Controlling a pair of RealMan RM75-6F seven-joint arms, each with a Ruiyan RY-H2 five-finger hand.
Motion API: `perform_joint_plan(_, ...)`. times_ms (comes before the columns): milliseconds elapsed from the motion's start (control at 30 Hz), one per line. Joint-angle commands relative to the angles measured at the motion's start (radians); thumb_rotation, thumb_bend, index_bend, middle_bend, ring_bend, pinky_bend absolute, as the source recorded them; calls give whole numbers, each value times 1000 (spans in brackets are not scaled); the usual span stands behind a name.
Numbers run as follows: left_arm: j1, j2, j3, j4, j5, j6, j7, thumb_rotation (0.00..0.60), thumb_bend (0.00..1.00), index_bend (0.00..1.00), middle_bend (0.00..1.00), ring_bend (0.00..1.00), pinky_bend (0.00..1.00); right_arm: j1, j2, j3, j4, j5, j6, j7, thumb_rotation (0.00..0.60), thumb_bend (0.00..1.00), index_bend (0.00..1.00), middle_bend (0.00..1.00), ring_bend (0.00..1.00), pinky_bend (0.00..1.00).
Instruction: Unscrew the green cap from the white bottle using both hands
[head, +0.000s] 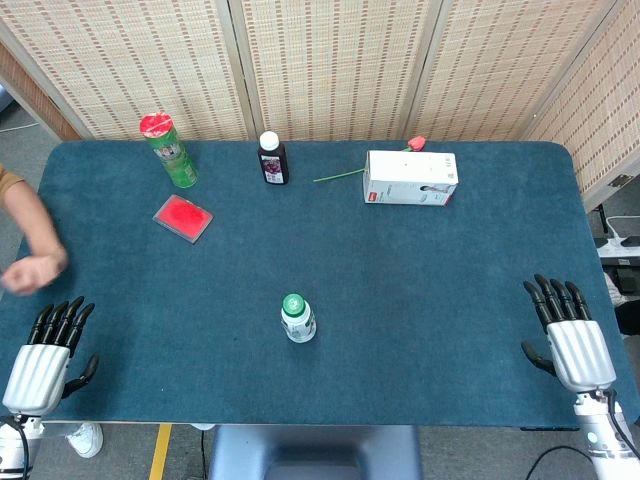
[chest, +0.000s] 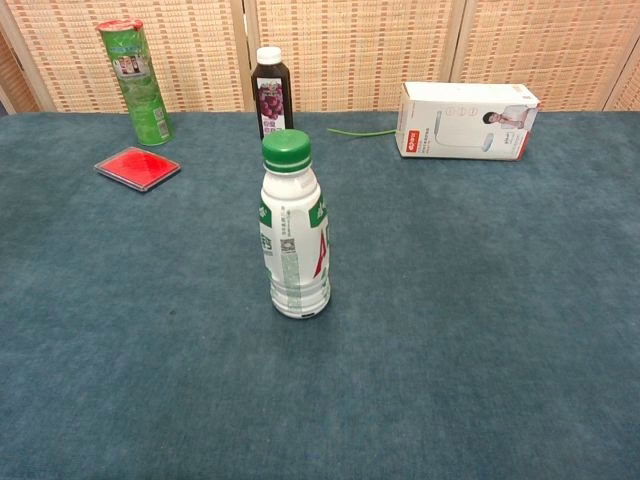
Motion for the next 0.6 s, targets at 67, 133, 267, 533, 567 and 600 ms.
perform_joint_plan(67, -12, -2, 8, -7, 8, -25, -13, 600, 407, 0, 0, 0, 0, 5, -2, 0, 0, -4, -6, 1, 600, 153, 0, 0, 0, 0)
perform_joint_plan(133, -25, -14, 13, -8, 26, -37, -68, 600, 405, 0, 0, 0, 0, 7, -1, 2, -5, -13, -2, 6, 600, 153, 0, 0, 0, 0)
perform_joint_plan(267, -96, -37, 35, -36, 73, -123, -344, 600, 396, 0, 0, 0, 12, 29, 19, 16, -29, -33, -7, 1, 600, 153, 0, 0, 0, 0)
perform_joint_plan(533, -302, -124, -6, -99, 46, -384, -852, 600, 347, 0, 0, 0, 3, 131, 140, 66, -166, -38, -123, 44, 600, 153, 0, 0, 0, 0)
perform_joint_plan(567, -322, -155, -20, -90, 35, -401, -888, 600, 342, 0, 0, 0, 1, 151, 165, 79, -186, -28, -148, 58, 600, 153, 0, 0, 0, 0)
perform_joint_plan(600, -336, -179, -28, -82, 26, -415, -910, 600, 339, 0, 0, 0, 0, 165, 182, 90, -199, -19, -165, 62, 600, 153, 0, 0, 0, 0)
